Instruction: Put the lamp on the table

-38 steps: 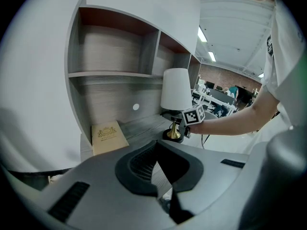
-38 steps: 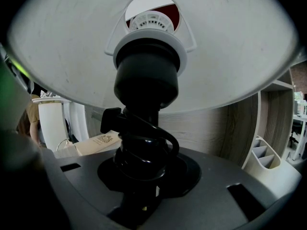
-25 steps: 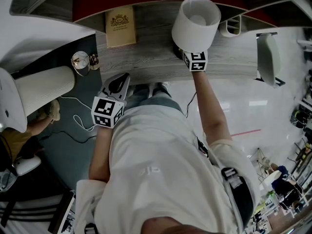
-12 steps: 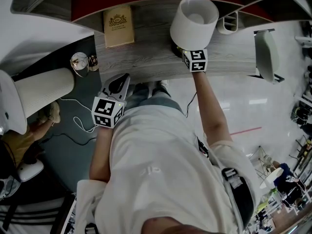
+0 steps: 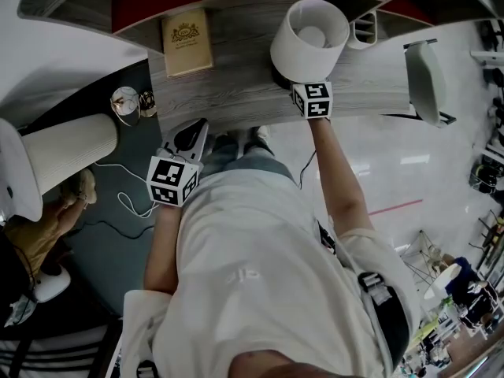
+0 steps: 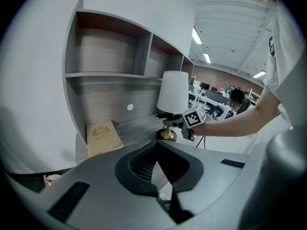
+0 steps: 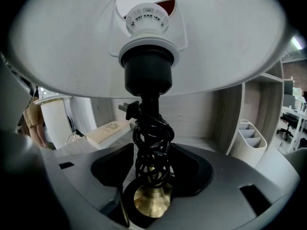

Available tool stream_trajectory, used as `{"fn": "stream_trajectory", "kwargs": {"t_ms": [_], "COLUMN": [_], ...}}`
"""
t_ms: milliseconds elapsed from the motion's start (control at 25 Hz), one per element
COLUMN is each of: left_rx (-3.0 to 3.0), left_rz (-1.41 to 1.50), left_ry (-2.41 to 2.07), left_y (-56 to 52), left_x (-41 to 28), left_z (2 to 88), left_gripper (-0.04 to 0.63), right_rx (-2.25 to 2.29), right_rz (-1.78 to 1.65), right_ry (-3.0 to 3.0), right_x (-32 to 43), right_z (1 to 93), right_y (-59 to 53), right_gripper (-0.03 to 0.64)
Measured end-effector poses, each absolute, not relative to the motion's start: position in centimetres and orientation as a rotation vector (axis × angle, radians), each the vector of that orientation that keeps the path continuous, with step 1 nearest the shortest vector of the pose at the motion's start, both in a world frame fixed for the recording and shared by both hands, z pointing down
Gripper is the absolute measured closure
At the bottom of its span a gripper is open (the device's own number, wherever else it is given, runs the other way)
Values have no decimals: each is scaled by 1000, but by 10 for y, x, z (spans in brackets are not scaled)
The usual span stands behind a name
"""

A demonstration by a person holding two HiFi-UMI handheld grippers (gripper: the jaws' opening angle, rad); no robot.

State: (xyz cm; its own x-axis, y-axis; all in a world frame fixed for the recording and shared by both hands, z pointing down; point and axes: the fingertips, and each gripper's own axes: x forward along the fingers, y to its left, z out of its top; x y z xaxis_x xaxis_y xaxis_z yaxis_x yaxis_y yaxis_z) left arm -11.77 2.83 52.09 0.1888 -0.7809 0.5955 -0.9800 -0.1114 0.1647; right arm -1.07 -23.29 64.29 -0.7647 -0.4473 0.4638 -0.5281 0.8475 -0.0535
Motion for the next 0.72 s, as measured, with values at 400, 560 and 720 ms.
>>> {"fn": "stream_trajectory", "kwargs": {"t_ms": [400, 560, 720], "left_rx": [1974, 1986, 2000], "left_rz": [499, 501, 503], "left_ry": [-1621, -1611, -1601], "left_y": [32, 32, 33], "left_x": [-111, -109, -106], "left_z": [520, 520, 519], "left_gripper": [581, 581, 581], "right_rx": [725, 723, 730], "right_rz": [317, 344, 378], "right_ry": [-2498, -2467, -2431], "right_x": [11, 17, 24], "right_z": [659, 667, 672], "right_y": [-218, -210, -204], "right_gripper": [357, 354, 354]}}
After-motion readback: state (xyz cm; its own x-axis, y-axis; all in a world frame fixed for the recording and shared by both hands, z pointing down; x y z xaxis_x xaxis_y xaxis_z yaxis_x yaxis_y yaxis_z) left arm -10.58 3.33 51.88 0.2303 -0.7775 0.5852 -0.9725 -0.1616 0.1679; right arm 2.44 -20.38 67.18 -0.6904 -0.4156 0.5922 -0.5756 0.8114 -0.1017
